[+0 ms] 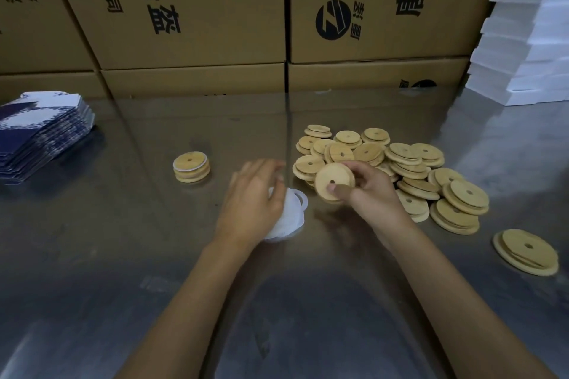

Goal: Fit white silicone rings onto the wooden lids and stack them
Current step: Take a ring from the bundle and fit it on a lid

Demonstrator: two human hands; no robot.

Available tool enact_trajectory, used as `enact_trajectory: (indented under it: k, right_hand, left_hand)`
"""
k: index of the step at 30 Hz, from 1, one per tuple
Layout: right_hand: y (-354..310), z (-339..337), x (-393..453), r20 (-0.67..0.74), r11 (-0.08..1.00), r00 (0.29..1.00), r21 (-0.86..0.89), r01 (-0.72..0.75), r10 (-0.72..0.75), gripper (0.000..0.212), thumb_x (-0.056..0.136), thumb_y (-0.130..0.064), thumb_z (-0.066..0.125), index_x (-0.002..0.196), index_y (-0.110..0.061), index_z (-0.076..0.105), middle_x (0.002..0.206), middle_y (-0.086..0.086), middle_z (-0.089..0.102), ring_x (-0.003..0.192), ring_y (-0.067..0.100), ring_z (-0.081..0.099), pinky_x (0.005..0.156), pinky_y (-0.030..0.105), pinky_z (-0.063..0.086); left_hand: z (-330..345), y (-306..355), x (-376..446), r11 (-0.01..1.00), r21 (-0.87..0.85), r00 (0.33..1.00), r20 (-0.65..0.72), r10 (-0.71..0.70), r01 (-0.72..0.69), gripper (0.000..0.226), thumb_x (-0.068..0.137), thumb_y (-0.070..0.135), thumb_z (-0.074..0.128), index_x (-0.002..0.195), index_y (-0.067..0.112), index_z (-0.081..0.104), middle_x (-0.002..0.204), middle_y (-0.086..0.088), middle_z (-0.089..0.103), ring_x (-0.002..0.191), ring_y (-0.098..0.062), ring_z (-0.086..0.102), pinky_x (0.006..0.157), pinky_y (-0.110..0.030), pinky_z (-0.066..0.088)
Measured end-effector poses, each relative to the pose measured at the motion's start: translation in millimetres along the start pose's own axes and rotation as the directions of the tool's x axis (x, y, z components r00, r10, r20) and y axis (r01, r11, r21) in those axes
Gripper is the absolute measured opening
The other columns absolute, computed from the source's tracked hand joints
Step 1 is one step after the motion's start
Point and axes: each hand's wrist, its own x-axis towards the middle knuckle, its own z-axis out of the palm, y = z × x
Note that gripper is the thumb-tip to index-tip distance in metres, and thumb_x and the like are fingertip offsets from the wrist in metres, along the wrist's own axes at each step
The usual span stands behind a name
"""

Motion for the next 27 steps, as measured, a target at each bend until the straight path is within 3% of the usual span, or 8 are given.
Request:
enact_trajectory:
  k: [3, 6, 13, 16, 19, 23, 27]
  right_hand:
    - [-3.1, 3.6, -5.5, 0.101, 0.968, 0.995, 0.248, -0.033, 0.008, 0.036, 0.08, 0.0, 0.078, 0.109, -0.014, 0.063, 0.11, 0.004, 0.074, 0.106, 0.021, 0.067, 0.096, 0.036, 0.051]
    - [-2.7, 5.3, -7.2, 0.199, 0.923, 0.98, 0.379, -0.072, -0.005, 0.03, 0.084, 0.003, 0.073, 0.104, -0.012, 0.057, 0.103, 0.007, 0.073, 0.101, 0.023, 0.064, 0.094, 0.037, 0.049]
    - [-0.4, 5.4, -6.6, 0.244, 0.953, 0.97, 0.295, -0.064, -0.011, 0.027, 0.09, -0.005, 0.071, 0.116, -0.008, 0.064, 0.109, 0.011, 0.076, 0.11, 0.029, 0.07, 0.101, 0.038, 0.053]
    - [0.3, 4.4, -5.2, 0.197, 0.957, 0.98, 0.281, -0.069, 0.013, 0.023, 0.09, -0.009, 0.072, 0.113, -0.012, 0.068, 0.105, 0.007, 0.077, 0.105, 0.024, 0.071, 0.089, 0.034, 0.057]
    - [-0.4, -0.3, -2.5, 0.156, 0.944, 0.985, 0.309, -0.113, 0.067, 0.026, 0.091, -0.013, 0.072, 0.116, -0.012, 0.067, 0.108, 0.005, 0.077, 0.104, 0.021, 0.072, 0.075, 0.028, 0.057]
    - [1.2, -6.6, 0.7, 0.142, 0.89, 0.978, 0.412, -0.196, 0.15, 0.025, 0.092, -0.014, 0.069, 0.117, -0.008, 0.066, 0.11, 0.01, 0.076, 0.106, 0.027, 0.072, 0.079, 0.032, 0.056]
    - [3.6, -7.0, 3.4, 0.144, 0.866, 0.97, 0.439, -0.24, 0.195, 0.028, 0.092, -0.012, 0.069, 0.119, -0.006, 0.064, 0.107, 0.01, 0.077, 0.102, 0.028, 0.074, 0.082, 0.033, 0.056]
  left_hand:
    - [9.3, 13.0, -4.9, 0.997, -0.034, 0.996, 0.054, 0.065, -0.064, 0.034, 0.096, 0.036, 0.045, 0.125, 0.023, 0.057, 0.113, 0.009, 0.065, 0.109, -0.012, 0.05, 0.093, -0.028, 0.033]
    - [15.0, 17.5, -8.6, 0.981, -0.193, 0.994, 0.106, 0.033, -0.012, 0.034, 0.096, 0.039, 0.047, 0.127, 0.028, 0.053, 0.107, 0.01, 0.065, 0.107, -0.015, 0.055, 0.094, -0.037, 0.044]
    - [13.9, 21.7, -6.5, 0.945, -0.326, 0.999, 0.031, -0.014, 0.024, 0.028, 0.095, 0.025, 0.059, 0.122, 0.028, 0.06, 0.104, 0.013, 0.069, 0.101, -0.001, 0.062, 0.088, -0.025, 0.049]
    - [8.1, 20.0, -4.7, 0.955, -0.288, 0.996, 0.062, -0.057, 0.073, 0.026, 0.096, 0.02, 0.053, 0.119, 0.027, 0.062, 0.104, 0.015, 0.07, 0.105, -0.004, 0.062, 0.094, -0.032, 0.047]
    - [1.0, 9.9, -0.9, 0.975, -0.153, 0.977, 0.167, -0.132, 0.158, 0.034, 0.094, 0.012, 0.046, 0.122, 0.024, 0.062, 0.116, 0.007, 0.069, 0.114, -0.017, 0.06, 0.101, -0.041, 0.042]
    - [-4.8, -5.2, 1.8, 0.966, -0.046, 0.91, 0.35, -0.221, 0.252, 0.044, 0.092, 0.009, 0.043, 0.128, 0.026, 0.062, 0.13, 0.004, 0.064, 0.125, -0.02, 0.053, 0.107, -0.037, 0.039]
    - [-8.3, -12.5, 4.2, 0.951, -0.083, 0.907, 0.338, -0.253, 0.297, 0.036, 0.091, 0.008, 0.046, 0.113, 0.025, 0.07, 0.121, 0.009, 0.066, 0.118, -0.012, 0.055, 0.099, -0.027, 0.043]
